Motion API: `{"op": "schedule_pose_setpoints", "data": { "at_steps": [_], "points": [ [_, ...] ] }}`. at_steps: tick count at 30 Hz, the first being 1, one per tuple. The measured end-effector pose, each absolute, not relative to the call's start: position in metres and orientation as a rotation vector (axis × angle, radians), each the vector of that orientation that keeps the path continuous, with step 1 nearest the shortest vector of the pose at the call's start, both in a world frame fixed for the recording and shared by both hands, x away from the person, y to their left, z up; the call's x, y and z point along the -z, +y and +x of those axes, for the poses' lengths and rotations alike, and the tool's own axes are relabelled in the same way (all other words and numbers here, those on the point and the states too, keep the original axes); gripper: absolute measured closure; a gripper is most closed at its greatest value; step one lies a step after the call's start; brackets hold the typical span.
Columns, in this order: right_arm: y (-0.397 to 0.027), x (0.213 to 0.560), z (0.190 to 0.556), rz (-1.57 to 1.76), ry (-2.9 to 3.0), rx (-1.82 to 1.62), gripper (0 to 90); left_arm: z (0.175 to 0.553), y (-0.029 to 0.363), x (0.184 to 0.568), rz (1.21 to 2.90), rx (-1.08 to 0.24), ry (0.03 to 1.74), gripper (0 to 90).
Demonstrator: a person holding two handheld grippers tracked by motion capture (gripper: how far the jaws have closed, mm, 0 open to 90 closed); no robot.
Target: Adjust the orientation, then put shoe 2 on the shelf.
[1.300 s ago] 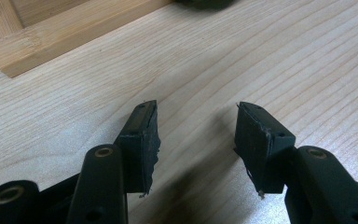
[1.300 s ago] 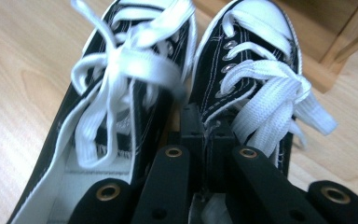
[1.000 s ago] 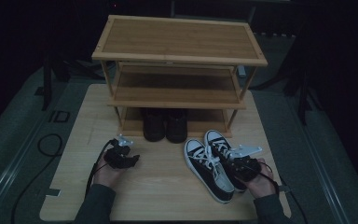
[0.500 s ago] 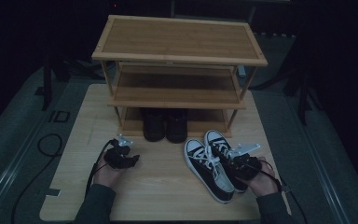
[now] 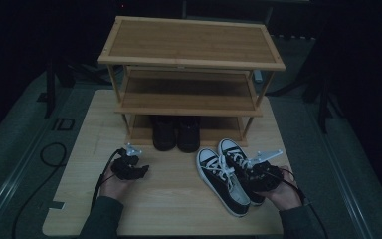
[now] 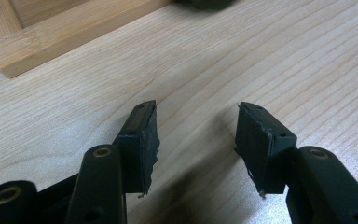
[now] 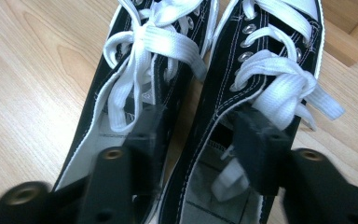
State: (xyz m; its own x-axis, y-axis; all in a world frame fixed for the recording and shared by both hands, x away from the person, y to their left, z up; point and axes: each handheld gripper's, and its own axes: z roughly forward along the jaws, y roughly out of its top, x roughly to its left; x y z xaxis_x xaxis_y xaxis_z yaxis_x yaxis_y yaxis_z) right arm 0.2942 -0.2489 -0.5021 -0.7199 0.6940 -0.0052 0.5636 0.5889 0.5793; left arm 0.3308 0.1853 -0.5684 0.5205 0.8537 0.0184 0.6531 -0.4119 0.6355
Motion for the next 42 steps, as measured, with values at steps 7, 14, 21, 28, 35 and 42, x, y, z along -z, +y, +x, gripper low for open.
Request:
{"op": "schedule_pose_setpoints", "data": {
  "at_steps": [7,14,21,28,35,42],
  "points": [
    [-0.238,0.510,0.296,1.052,2.626,-0.777,39.6,0.330,0.185,0.569,2.192,-0.462,1.222,48.9],
    [-0.225,0.522,0.308,1.085,2.617,-0.729,52.6,0.331,0.186,0.568,2.194,-0.458,1.217,49.0],
    [-0.224,0.525,0.310,1.088,2.599,-0.721,55.0,0.331,0.185,0.569,2.193,-0.461,1.218,48.9],
    [-0.222,0.524,0.311,1.094,2.601,-0.698,56.1,0.331,0.185,0.569,2.193,-0.461,1.216,48.8],
    [-0.221,0.524,0.311,1.090,2.605,-0.692,56.6,0.331,0.185,0.569,2.193,-0.462,1.216,48.1],
    [-0.222,0.524,0.313,1.076,2.616,-0.681,57.0,0.331,0.185,0.569,2.192,-0.463,1.217,48.1]
  ]
}}
